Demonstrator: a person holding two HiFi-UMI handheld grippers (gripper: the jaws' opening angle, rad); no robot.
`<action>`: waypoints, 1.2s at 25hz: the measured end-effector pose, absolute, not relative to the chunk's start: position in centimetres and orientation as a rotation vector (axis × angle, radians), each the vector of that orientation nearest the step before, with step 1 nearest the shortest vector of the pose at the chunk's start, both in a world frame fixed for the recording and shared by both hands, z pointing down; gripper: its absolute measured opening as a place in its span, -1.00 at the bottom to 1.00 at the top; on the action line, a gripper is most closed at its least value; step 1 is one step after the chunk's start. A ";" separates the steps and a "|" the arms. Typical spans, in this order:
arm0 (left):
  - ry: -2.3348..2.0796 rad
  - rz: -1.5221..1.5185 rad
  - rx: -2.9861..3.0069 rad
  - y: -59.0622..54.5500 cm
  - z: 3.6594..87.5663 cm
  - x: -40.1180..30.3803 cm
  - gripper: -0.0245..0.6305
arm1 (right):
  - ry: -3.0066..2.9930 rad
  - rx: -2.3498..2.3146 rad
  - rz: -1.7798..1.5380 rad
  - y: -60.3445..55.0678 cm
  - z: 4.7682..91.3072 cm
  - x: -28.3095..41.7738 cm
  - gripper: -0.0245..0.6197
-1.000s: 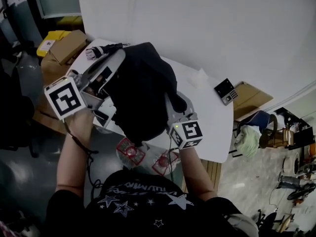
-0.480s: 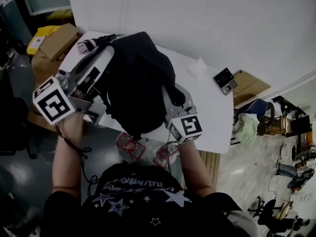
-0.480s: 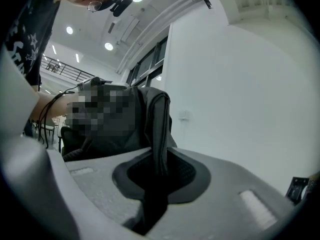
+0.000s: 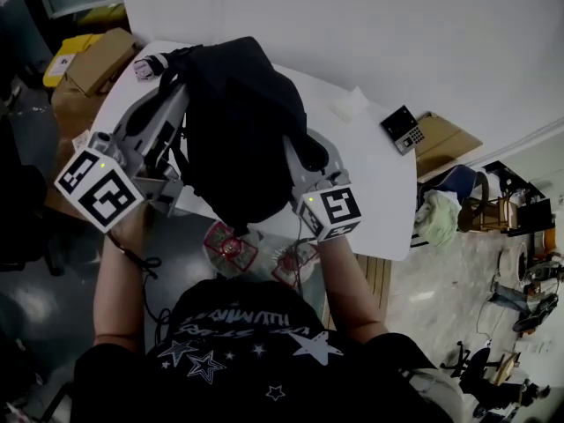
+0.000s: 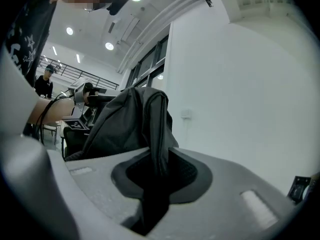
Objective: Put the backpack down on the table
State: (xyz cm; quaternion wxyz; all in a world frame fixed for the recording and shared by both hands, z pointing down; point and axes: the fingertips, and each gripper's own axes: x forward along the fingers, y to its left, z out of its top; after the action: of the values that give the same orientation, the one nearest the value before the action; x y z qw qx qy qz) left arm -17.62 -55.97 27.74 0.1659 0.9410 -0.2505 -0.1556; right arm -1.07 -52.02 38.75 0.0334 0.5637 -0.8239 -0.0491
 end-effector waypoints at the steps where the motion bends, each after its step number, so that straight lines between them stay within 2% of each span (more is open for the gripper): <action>1: -0.735 -0.439 2.684 -55.9 27.9 -17.7 -0.88 | -2.545 1.719 -0.138 -52.0 38.7 -1.2 -0.72; 12: -0.994 -0.352 2.829 -54.7 28.0 -17.3 -0.87 | -2.608 1.724 0.061 -51.0 39.0 0.2 -0.09; 14: -1.037 -0.298 2.863 -54.4 28.4 -17.0 -0.75 | -2.621 1.715 0.066 -50.3 38.8 0.3 0.00; 18: -1.104 -0.256 2.859 -53.6 28.6 -16.9 -0.49 | -2.643 1.692 0.055 -48.9 38.4 0.5 0.03; 20: -1.121 -0.231 2.846 -53.0 29.0 -16.6 -0.26 | -2.651 1.682 0.053 -48.0 38.3 0.8 0.03; 24: -1.181 -0.199 2.794 -51.8 30.2 -16.2 -0.16 | -2.691 1.640 0.083 -46.2 38.2 1.4 0.03; 30: -1.275 -0.223 2.717 -49.0 31.4 -16.5 -0.17 | -2.754 1.508 0.124 -42.8 38.1 1.4 0.03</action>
State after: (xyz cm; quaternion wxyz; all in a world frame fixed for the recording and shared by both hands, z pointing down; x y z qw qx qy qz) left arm -16.45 -49.00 31.43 0.0659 0.9009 -0.4226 -0.0741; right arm 1.44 -42.84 38.10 -0.0005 0.4800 -0.8764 0.0395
